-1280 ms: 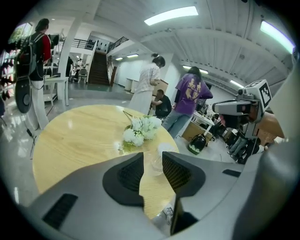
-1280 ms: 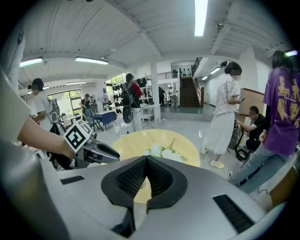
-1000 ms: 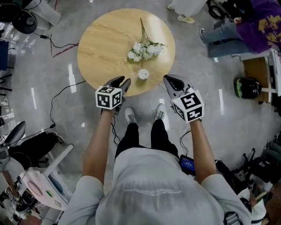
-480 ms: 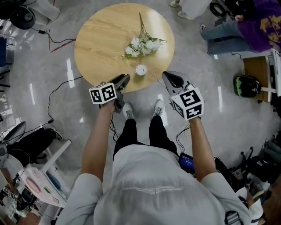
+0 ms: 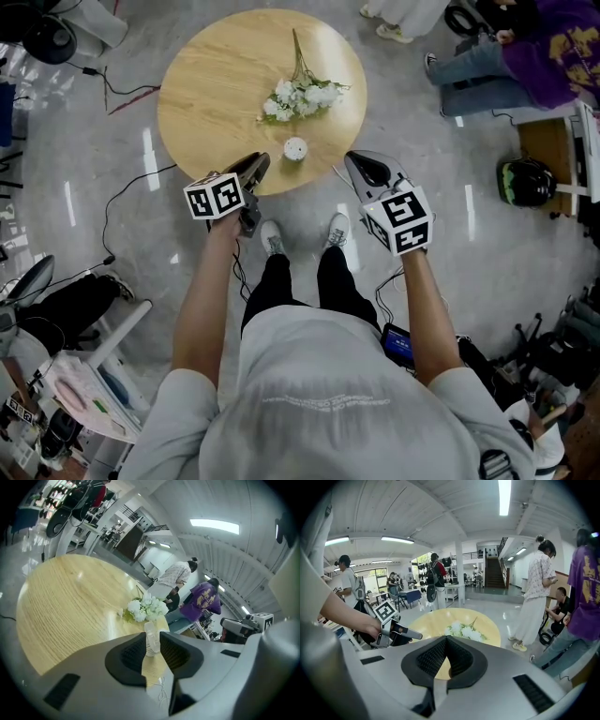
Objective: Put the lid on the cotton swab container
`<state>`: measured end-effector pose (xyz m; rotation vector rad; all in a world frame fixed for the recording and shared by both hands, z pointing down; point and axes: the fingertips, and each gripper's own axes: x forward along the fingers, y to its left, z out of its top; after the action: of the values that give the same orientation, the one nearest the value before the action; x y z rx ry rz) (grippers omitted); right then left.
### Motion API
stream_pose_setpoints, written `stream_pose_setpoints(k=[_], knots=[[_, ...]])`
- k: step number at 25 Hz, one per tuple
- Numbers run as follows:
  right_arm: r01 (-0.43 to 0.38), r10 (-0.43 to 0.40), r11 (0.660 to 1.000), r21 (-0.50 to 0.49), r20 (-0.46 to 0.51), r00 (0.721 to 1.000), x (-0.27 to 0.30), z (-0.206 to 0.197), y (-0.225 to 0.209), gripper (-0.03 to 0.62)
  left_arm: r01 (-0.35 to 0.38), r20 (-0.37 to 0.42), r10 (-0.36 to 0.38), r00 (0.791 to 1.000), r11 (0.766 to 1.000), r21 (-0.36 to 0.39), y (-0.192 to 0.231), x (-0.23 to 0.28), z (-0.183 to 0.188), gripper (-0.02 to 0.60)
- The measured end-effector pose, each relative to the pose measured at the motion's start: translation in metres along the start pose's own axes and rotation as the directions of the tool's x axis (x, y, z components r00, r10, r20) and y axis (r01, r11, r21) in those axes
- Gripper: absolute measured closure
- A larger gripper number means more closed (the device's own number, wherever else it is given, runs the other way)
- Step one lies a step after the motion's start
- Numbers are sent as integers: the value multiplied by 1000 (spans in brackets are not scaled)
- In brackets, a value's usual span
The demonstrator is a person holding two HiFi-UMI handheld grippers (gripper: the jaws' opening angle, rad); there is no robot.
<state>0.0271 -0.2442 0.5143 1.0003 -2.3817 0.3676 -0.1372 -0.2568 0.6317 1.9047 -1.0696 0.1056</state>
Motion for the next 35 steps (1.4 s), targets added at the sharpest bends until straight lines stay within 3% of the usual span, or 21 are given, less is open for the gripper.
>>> stream_pose_setpoints(k=[6, 14, 18, 29, 35], knots=[[-28, 28, 999, -21, -17, 999, -5, -2, 3, 566, -34, -35, 42, 999, 982, 187, -19, 2, 11, 481], [-38, 39, 999, -15, 28, 999, -10, -1, 1, 566, -42, -94, 87, 992, 914, 404, -42, 14, 10, 483], [-17, 17, 1000, 6, 29, 999, -15, -5, -7, 566, -30, -103, 84, 991, 896, 444, -52, 18, 7, 480], [15, -17, 999, 43, 39, 999, -20, -9, -16, 566, 8, -129, 62, 990, 878, 478, -64, 28, 4, 480], [20, -21, 999, 40, 35, 999, -22, -13, -20, 566, 24, -174, 85, 981, 839, 543, -69, 39, -4, 481]])
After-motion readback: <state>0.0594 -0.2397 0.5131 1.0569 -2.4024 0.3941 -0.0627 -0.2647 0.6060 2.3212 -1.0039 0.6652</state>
